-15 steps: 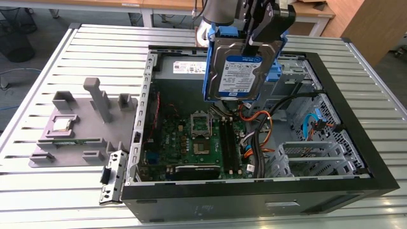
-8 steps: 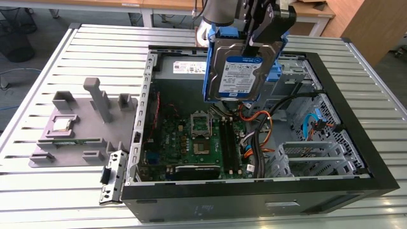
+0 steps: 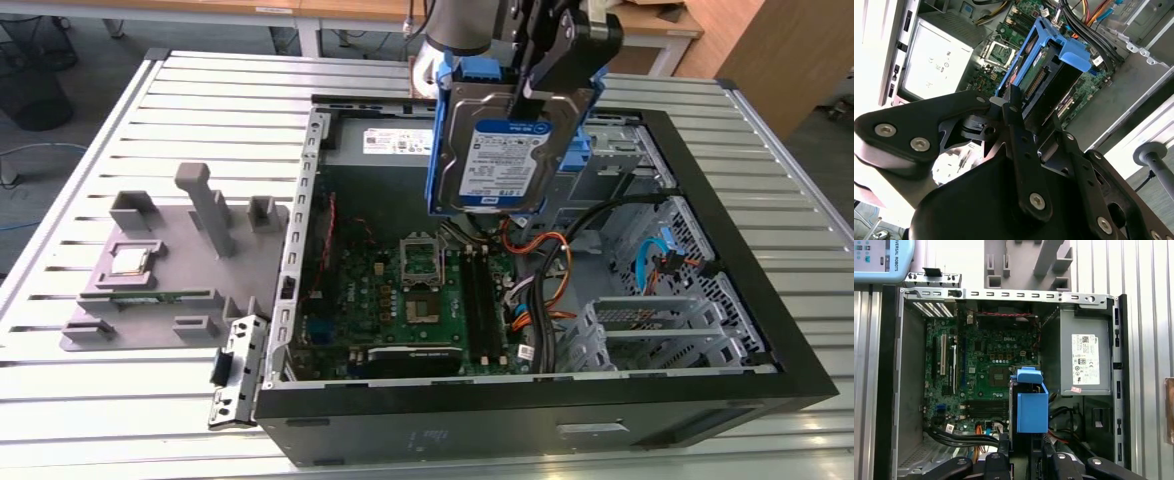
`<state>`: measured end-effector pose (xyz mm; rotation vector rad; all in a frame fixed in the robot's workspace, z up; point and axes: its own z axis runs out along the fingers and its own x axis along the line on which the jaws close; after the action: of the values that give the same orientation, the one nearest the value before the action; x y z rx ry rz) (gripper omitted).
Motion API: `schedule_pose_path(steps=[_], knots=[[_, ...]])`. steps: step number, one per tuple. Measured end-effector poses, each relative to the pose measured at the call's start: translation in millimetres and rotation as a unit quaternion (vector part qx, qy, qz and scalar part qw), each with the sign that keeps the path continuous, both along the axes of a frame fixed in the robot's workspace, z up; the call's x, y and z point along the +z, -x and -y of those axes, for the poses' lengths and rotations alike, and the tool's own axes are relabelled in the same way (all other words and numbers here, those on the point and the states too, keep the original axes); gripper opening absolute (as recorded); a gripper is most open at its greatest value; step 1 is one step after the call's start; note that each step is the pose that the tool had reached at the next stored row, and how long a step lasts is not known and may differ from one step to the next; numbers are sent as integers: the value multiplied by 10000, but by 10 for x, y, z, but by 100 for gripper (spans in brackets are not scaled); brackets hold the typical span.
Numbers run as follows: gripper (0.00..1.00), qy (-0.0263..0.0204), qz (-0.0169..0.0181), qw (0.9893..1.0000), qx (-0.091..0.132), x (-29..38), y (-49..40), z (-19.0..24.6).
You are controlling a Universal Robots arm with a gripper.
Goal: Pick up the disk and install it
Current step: 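Pick up the disk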
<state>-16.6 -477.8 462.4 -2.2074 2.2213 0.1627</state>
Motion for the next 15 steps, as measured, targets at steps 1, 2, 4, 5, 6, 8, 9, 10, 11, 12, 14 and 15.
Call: schedule_pose_path(steps=[1,2,4,5,6,8,9,10,11,12,14,15], knots=[[35,0,0,10000,0,0,0,3],[35,0,0,10000,0,0,0,5],[35,0,0,10000,0,0,0,7],[35,0,0,10000,0,0,-1,9],[35,0,0,10000,0,0,0,11],[35,0,0,10000,1,1,-3,19],[35,0,0,10000,1,0,-3,25],[35,0,0,10000,0,0,-3,32],[35,0,0,10000,0,0,-4,39],[35,0,0,10000,0,0,-5,47],[35,0,0,10000,0,0,-5,62],[35,0,0,10000,0,0,-5,70]])
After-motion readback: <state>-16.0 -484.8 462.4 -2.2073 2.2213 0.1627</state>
